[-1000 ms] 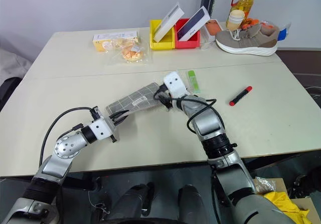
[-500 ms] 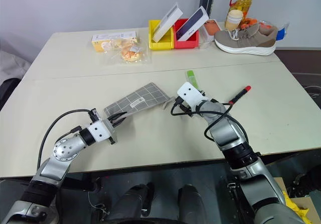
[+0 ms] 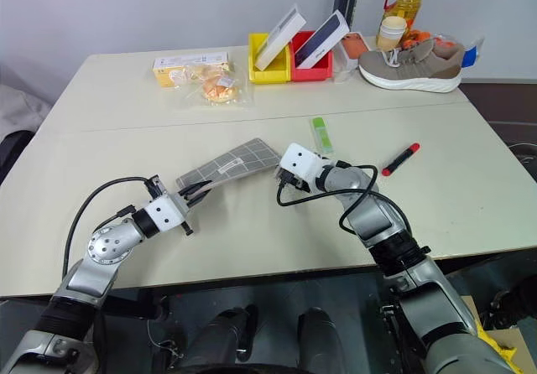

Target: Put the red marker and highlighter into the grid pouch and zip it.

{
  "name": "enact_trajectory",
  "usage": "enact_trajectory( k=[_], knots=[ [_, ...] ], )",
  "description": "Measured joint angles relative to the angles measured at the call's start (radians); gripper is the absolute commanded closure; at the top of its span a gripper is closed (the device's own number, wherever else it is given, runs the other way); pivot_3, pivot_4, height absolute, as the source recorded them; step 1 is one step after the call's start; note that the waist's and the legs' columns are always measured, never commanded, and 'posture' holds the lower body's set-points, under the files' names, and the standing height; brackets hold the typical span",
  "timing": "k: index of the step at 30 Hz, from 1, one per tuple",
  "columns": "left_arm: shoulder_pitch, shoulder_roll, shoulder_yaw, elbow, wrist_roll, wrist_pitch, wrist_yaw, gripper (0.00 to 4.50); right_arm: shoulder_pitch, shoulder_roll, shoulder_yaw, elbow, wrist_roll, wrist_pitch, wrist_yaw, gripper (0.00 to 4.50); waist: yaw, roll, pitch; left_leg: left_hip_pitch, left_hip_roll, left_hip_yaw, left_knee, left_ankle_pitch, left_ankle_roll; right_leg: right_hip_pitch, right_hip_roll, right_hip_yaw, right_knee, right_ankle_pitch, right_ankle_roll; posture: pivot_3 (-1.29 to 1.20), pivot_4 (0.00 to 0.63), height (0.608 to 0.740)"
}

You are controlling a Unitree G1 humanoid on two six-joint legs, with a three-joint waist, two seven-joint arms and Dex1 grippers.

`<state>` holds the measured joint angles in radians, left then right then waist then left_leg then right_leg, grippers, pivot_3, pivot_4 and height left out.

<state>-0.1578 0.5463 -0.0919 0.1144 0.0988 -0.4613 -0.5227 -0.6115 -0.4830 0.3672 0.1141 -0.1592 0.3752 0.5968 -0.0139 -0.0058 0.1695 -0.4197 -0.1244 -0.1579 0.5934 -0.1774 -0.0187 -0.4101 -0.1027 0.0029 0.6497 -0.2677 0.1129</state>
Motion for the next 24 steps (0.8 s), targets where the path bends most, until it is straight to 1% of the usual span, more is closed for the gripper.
enact_trajectory(
  k=[1,3,4,9,14,17,19,22,24],
  knots=[
    [0.0,0.0,0.0,0.0,0.0,0.0,0.0,4.5,-0.001,0.0,0.0,0.006,-0.002,-0.01,0.006,3.35,0.0,0.0,0.0,0.0,0.0,0.0,0.0,0.0,0.0,0.0,0.0,0.0,0.0,0.0,0.0,0.0,0.15,0.74],
    [0.002,0.001,0.0,-0.001,0.0,0.0,0.0,4.5,-0.001,0.0,0.0,0.01,-0.014,-0.026,0.015,4.3,0.0,0.0,0.0,0.0,0.0,0.0,0.0,0.0,0.0,0.0,0.0,0.0,0.0,0.0,0.0,0.0,0.15,0.74],
    [0.004,0.001,0.0,-0.001,0.0,0.0,0.0,4.5,-0.001,-0.002,0.0,0.01,-0.019,-0.037,0.019,4.46,0.0,0.0,0.0,0.0,0.0,0.0,0.0,0.0,0.0,0.0,0.0,0.0,0.0,0.0,0.0,0.0,0.15,0.74],
    [0.006,0.0,0.0,-0.001,-0.001,0.001,0.001,4.5,0.016,-0.01,-0.002,-0.018,-0.024,-0.033,0.045,4.46,0.0,0.0,0.0,0.0,0.0,0.0,0.0,0.0,0.0,0.0,0.0,0.0,0.0,0.0,0.0,0.0,0.15,0.74],
    [-0.01,-0.03,0.002,-0.001,-0.017,0.041,0.005,4.5,0.072,-0.018,-0.002,-0.15,0.005,0.026,0.13,4.46,0.001,0.0,0.0,0.0,0.0,0.0,0.0,0.0,0.0,0.0,0.0,0.0,0.0,0.0,0.0,0.0,0.15,0.74],
    [-0.015,-0.037,0.003,-0.001,-0.026,0.052,0.005,4.5,0.076,-0.015,-0.002,-0.198,0.02,0.06,0.153,4.46,0.001,0.0,0.0,0.0,0.0,0.0,0.0,0.0,0.0,0.0,0.0,0.0,0.0,0.0,0.0,0.0,0.15,0.74],
    [-0.015,-0.045,0.003,-0.001,-0.03,0.062,0.005,4.5,0.076,0.012,-0.008,-0.219,0.029,0.096,0.152,4.46,0.0,0.0,0.0,0.0,0.0,0.0,0.0,0.0,0.0,0.0,0.0,0.0,0.0,0.0,0.0,0.0,0.15,0.74],
    [-0.036,-0.074,-0.005,-0.001,-0.032,0.075,0.004,4.5,0.06,0.106,-0.008,-0.259,0.05,0.166,0.135,4.46,0.0,0.0,0.0,0.0,0.0,0.0,0.001,0.0,0.0,0.0,0.0,0.0,0.001,0.0,0.0,0.0,0.15,0.74],
    [-0.055,-0.091,-0.013,-0.001,-0.031,0.086,0.003,4.5,0.033,0.164,0.016,-0.292,0.061,0.198,0.132,4.46,0.0,0.0,0.0,0.0,0.0,0.0,0.001,0.0,0.0,0.0,0.0,0.0,0.001,0.0,0.0,0.0,0.15,0.74]
  ],
)
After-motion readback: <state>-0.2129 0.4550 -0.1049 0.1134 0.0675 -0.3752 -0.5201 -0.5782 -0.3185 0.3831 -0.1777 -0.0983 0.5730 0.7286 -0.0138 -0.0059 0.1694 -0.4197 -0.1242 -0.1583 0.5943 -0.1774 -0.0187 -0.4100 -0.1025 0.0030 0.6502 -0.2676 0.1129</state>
